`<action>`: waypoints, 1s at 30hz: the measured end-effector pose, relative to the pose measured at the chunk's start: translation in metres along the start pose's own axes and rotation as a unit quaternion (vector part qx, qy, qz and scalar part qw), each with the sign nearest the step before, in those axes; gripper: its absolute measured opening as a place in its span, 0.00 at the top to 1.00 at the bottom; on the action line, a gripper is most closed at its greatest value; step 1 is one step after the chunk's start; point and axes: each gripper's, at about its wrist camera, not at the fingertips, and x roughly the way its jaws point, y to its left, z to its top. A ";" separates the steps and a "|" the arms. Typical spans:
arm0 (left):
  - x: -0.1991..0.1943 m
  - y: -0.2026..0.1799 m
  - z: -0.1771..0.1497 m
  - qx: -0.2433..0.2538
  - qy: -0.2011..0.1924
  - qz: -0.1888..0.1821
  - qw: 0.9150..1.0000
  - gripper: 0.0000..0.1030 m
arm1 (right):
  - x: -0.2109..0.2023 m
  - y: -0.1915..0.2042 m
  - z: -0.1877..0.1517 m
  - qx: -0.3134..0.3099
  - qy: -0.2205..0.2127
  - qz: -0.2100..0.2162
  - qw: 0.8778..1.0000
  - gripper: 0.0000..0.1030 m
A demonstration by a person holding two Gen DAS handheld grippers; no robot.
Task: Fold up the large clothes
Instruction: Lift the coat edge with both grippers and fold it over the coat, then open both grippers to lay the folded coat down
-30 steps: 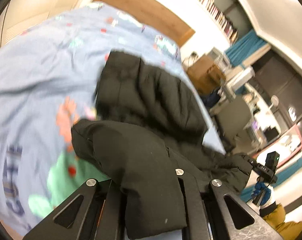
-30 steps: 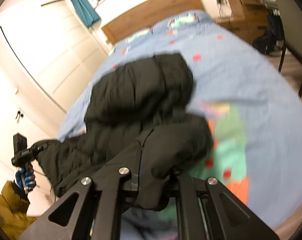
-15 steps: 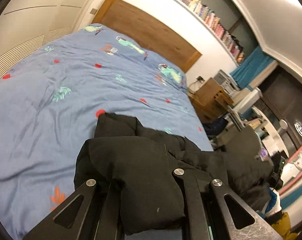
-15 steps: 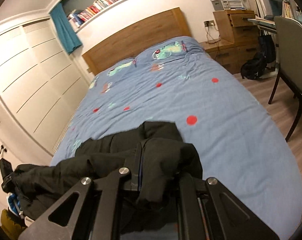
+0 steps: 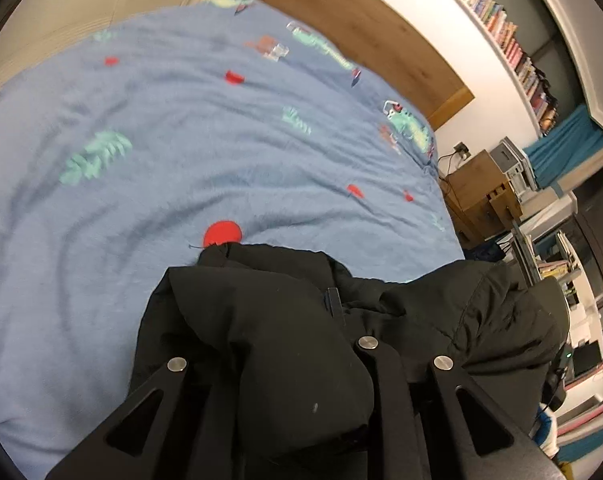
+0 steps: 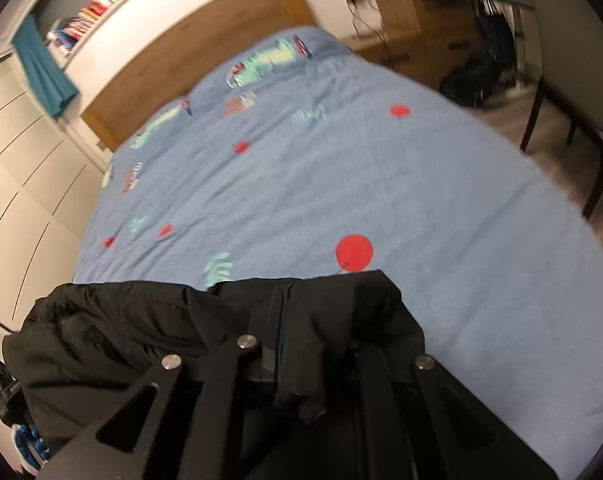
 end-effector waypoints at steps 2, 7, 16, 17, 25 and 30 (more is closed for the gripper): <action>0.016 0.005 0.000 -0.007 0.007 -0.004 1.000 0.83 | 0.020 -0.003 -0.002 0.005 0.008 -0.003 1.000 0.90; 0.021 0.008 0.004 -0.017 0.011 -0.029 0.999 0.73 | 0.049 -0.005 -0.005 0.015 0.021 0.000 1.000 0.88; -0.021 0.000 0.025 -0.030 -0.007 -0.059 0.998 0.32 | 0.006 -0.018 0.017 0.057 -0.010 0.074 0.996 0.48; -0.028 -0.003 0.028 -0.035 -0.009 -0.062 0.997 0.28 | -0.001 -0.016 0.021 0.057 -0.014 0.077 0.995 0.42; -0.071 -0.027 0.038 -0.022 -0.056 -0.030 0.998 0.08 | -0.058 0.010 0.037 0.008 -0.054 0.058 0.997 0.36; -0.077 -0.065 0.015 0.040 -0.059 0.014 0.997 0.08 | -0.079 0.056 0.012 -0.067 -0.058 0.063 0.994 0.36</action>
